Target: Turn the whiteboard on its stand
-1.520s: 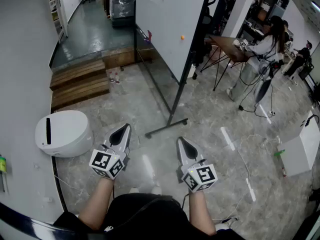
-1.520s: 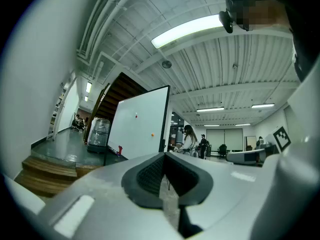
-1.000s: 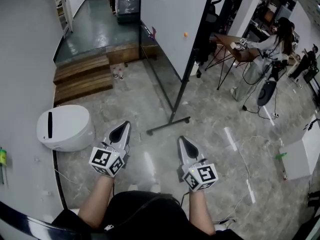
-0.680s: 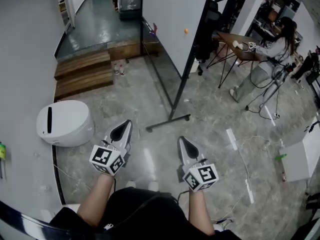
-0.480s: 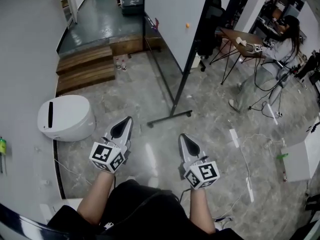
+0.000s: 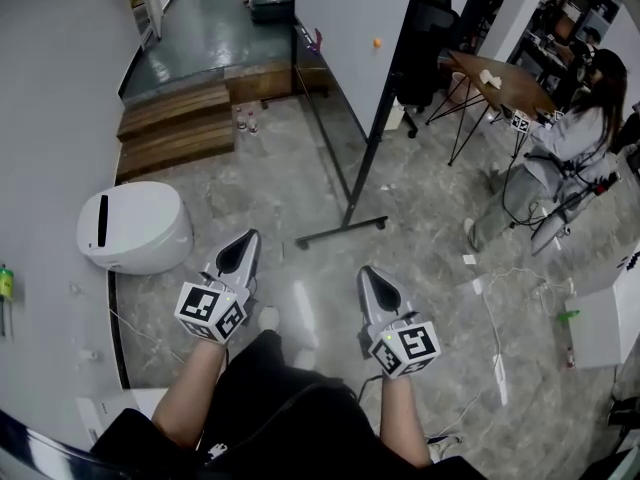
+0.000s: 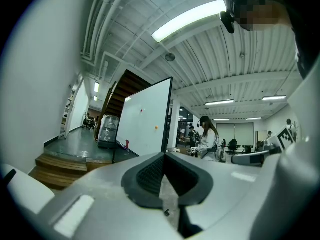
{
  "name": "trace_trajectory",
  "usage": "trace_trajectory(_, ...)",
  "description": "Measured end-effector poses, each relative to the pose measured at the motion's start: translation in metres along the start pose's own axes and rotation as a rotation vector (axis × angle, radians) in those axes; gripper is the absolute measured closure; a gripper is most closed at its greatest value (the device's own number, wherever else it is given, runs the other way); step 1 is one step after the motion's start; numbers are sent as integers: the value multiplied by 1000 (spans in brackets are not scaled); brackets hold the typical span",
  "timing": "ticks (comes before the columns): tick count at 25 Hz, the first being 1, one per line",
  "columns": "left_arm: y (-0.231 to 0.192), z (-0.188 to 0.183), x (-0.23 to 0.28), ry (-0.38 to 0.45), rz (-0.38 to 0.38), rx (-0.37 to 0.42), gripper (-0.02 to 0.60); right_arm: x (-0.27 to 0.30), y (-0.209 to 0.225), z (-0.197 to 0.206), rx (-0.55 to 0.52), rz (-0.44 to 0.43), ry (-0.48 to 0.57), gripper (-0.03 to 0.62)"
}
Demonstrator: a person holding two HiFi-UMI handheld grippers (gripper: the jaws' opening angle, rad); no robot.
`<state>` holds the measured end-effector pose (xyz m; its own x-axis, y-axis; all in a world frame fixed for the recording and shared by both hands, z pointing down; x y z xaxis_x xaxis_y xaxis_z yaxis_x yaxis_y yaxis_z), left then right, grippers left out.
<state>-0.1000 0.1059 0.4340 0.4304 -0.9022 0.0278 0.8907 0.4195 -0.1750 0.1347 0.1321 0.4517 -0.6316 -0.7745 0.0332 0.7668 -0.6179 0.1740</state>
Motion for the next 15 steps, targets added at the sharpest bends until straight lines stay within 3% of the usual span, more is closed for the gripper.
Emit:
trace_trajectory(8,-9,-1,28,0,30,-4,578,18,15,-4,-7,24,5,585)
trace_trajectory(15,-46,-8,75,12,50,-11,578,67,34,-14,-28,38,8,585)
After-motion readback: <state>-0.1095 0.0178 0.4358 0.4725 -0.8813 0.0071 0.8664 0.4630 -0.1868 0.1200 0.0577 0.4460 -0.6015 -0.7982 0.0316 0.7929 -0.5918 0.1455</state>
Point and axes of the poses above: the fingertips, and each gripper's own axes: x forward along the fingers, y to its right, z out of its underside, the point moved 3 cm from there along -x, backward along the fingers, and after that the axes turned 3 degrees about -x, right-handed, at the moved point
